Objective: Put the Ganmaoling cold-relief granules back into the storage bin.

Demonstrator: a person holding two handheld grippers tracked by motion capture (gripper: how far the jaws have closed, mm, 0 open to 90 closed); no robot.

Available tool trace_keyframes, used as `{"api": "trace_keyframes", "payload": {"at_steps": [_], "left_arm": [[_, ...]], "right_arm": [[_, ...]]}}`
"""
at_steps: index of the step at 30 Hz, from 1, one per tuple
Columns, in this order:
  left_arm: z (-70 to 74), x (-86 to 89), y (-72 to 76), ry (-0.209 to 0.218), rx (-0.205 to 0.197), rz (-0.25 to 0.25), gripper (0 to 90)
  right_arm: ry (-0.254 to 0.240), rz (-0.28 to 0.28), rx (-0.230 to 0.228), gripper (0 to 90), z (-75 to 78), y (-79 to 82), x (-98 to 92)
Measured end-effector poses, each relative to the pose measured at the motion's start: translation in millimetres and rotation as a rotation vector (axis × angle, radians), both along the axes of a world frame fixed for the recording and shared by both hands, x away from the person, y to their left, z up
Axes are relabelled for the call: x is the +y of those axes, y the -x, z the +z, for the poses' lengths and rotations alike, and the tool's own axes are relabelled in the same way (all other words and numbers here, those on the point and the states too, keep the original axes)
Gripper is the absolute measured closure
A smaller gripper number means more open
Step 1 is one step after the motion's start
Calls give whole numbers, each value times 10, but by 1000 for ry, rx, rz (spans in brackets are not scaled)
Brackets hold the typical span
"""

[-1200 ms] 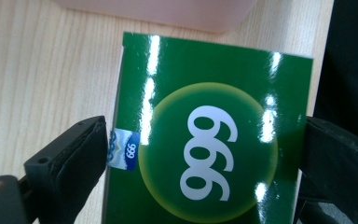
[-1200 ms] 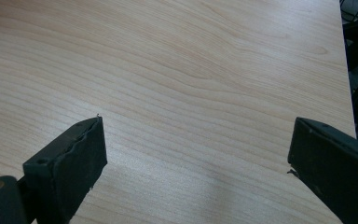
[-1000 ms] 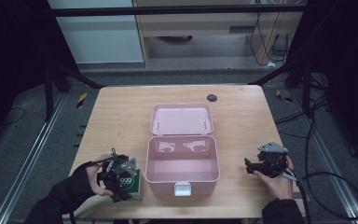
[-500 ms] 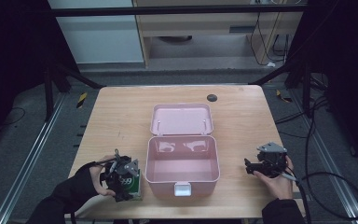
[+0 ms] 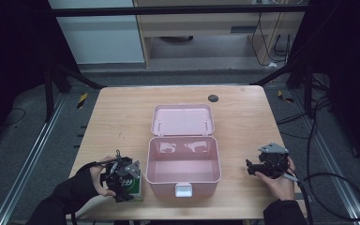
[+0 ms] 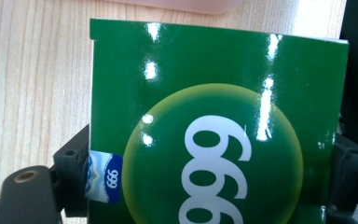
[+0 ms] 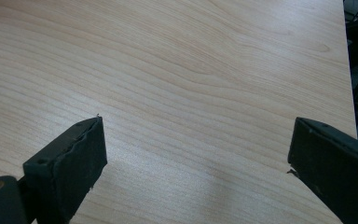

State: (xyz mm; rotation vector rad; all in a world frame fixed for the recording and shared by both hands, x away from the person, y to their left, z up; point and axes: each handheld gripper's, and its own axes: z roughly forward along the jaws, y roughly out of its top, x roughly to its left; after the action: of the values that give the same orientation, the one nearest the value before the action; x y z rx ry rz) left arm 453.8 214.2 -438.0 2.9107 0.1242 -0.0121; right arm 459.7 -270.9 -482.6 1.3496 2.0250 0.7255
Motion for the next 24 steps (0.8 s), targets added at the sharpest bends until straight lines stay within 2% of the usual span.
{"api": "trace_keyframes", "payload": {"at_steps": [6,24], "left_arm": [[86,36,31,5,4,0,144],[651,156,32,34,-65,50,143]], "right_arm": [[1,-1,5,47,1,2,-1],[3,-1,0,47,2,7,-2]]}}
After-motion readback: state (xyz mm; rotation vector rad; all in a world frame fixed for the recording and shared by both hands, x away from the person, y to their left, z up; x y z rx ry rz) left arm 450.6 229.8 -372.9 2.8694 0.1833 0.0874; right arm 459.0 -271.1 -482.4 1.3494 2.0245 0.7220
